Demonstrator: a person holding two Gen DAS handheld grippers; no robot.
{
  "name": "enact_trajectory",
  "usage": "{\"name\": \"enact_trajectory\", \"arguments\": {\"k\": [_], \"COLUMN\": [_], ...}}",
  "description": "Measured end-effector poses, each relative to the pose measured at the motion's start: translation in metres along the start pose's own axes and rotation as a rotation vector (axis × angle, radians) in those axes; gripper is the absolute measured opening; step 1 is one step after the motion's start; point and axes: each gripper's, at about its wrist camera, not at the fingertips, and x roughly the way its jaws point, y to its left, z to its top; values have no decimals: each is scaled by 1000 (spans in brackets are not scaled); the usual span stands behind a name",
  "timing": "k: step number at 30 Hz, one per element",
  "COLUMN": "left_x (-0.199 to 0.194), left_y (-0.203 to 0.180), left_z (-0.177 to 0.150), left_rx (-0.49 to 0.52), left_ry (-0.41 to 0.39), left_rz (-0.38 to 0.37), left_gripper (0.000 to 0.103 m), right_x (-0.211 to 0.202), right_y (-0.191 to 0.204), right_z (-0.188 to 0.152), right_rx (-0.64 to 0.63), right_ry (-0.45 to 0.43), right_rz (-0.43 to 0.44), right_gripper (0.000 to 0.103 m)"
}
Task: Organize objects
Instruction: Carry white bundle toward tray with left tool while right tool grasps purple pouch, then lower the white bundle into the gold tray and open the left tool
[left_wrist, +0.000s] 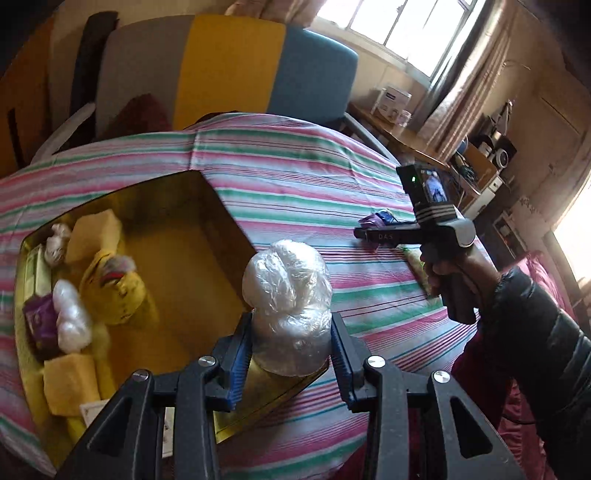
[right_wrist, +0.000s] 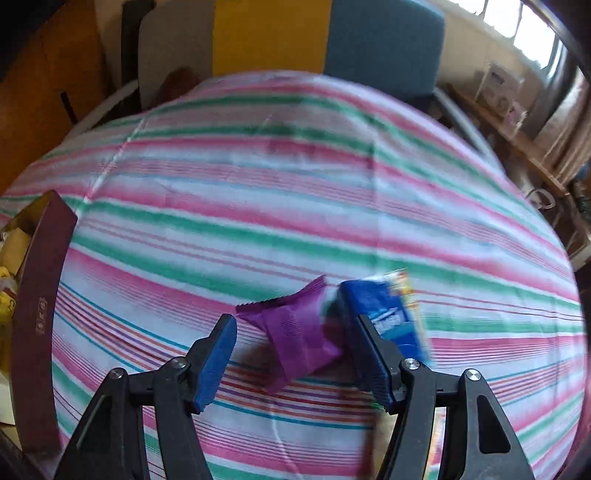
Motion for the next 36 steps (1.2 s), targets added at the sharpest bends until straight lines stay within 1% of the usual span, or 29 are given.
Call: {"name": "enact_trajectory", "arguments": {"k": [1, 2, 3, 4, 6, 9, 10, 12, 15, 18, 19, 21, 22, 26, 30, 36], "left_x": [-2, -4, -7, -9, -15, -23, -26, -32, -38, -43, -44, -47, -49, -54, -57, -56], "left_y": [5, 8, 12, 16, 25, 40, 46, 58, 72, 80, 80, 80, 78, 69, 62, 56], "left_z": [-1, -3, -4, -5, -6, -10, -12, -18, -30, -39, -41, -43, -44, -46, -47, -49], "left_rx": [-13, -25, -34, -43, -61, -92, -105, -127, -154, -161, -159, -156, -148, -102, -70, -57], "left_ry": [-3, -9, -15, -23, -35, -51, -56, -67, -77, -90, -92, -99, -101, -124, -131, -117], "left_rz": [3, 8, 12, 19, 34, 59, 71, 105, 164, 219, 235, 240, 239, 279, 303, 297], "left_gripper": [39, 39, 39, 39, 39, 39, 39, 39, 39, 39, 39, 39, 39, 39, 39, 39], "right_x": [8, 11, 8, 6, -2, -6, -6, -9, -7, -4, -5, -6, -6, -7, -9, -10], "right_y": [0, -1, -2, -1, 7, 30, 40, 54, 55, 44, 44, 45, 45, 44, 49, 49], "right_z": [-2, -3, -4, -5, -10, -24, -29, -37, -39, -36, -36, -37, -38, -39, -43, -45], "right_rx": [-1, 9, 25, 32, -9, -82, -107, -156, -156, -120, -122, -128, -130, -130, -151, -161], "right_ry": [20, 17, 4, 5, 1, 51, 62, 50, 46, 54, 52, 43, 39, 24, 13, 11], "right_rz": [-9, -20, -14, 10, 22, 77, 84, 73, 81, 127, 132, 136, 136, 137, 118, 112], "right_gripper": [55, 31, 29, 28, 28, 28, 28, 29, 29, 30, 30, 32, 32, 32, 32, 32]}}
